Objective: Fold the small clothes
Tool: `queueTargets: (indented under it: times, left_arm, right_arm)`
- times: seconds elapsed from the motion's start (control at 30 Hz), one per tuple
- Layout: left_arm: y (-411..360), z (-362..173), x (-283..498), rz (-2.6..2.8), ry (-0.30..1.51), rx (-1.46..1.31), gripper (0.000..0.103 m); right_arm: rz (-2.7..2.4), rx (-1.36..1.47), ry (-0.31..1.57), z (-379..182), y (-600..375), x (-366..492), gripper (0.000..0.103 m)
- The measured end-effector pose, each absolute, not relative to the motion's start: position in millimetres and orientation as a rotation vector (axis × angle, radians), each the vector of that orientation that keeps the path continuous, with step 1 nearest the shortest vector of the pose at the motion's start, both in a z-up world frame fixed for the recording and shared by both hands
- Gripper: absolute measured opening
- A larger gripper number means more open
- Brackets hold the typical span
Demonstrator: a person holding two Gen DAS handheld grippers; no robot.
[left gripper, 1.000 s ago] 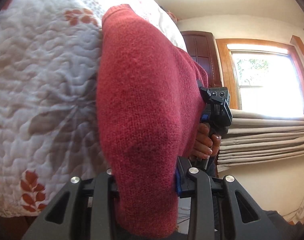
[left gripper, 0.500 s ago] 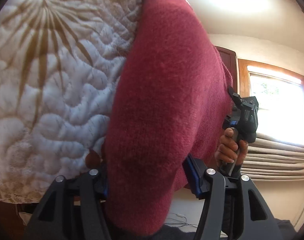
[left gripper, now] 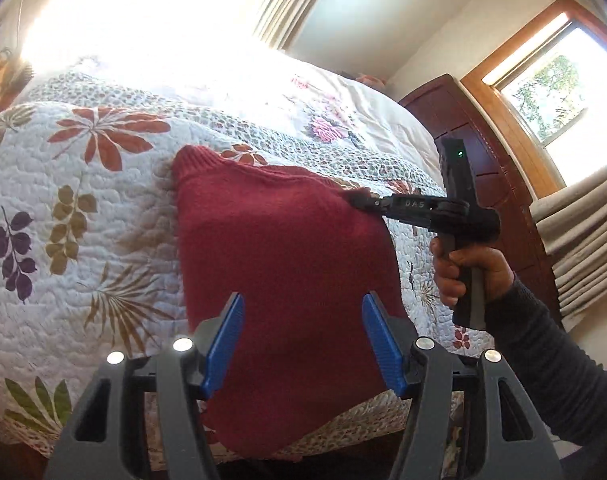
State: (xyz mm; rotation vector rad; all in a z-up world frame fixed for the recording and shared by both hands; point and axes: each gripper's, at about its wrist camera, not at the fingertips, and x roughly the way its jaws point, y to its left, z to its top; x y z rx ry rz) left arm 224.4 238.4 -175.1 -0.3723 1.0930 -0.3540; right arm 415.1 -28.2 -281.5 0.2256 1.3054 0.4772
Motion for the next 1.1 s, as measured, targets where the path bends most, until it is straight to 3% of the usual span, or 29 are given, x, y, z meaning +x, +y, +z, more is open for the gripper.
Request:
queueTargets:
  times: [0.1, 0.3, 0.57, 0.77, 0.9, 1.1]
  left_arm:
    - [251.7, -172.6, 224.3, -0.321, 1.098, -0.358, 0.062]
    - [267.1, -179.5, 241.3, -0.292, 1.101, -0.339, 0.064]
    - [270.8, -205.2, 272.3, -0.342, 1.142, -0.331, 0.065]
    - [301.5, -229.4, 303.9, -0.596, 1.097, -0.626, 0.065]
    - [297.6, -253.1, 318.9, -0.698, 1.097, -0.619, 0.065]
    - [281.7, -298.7, 336.3, -0.746, 1.148, -0.609, 0.065]
  right_arm:
    - [0.473, 0.216, 1.268, -269.9, -30.3, 412.1, 0.021]
    - [0.536, 0.180, 1.112, -189.1, -18.8, 361.3, 0.023]
    - [0.444, 0.151, 1.259, -266.9, -20.0, 362.7, 0.019]
    - [0.440, 0.303, 1.223, -232.2, -37.8, 348.8, 0.021]
    - [0.437, 0.323, 1.195, -210.7, -40.4, 319.7, 0.024]
    - [0.426, 0.286, 1.272, -251.0, -28.3, 306.9, 0.021]
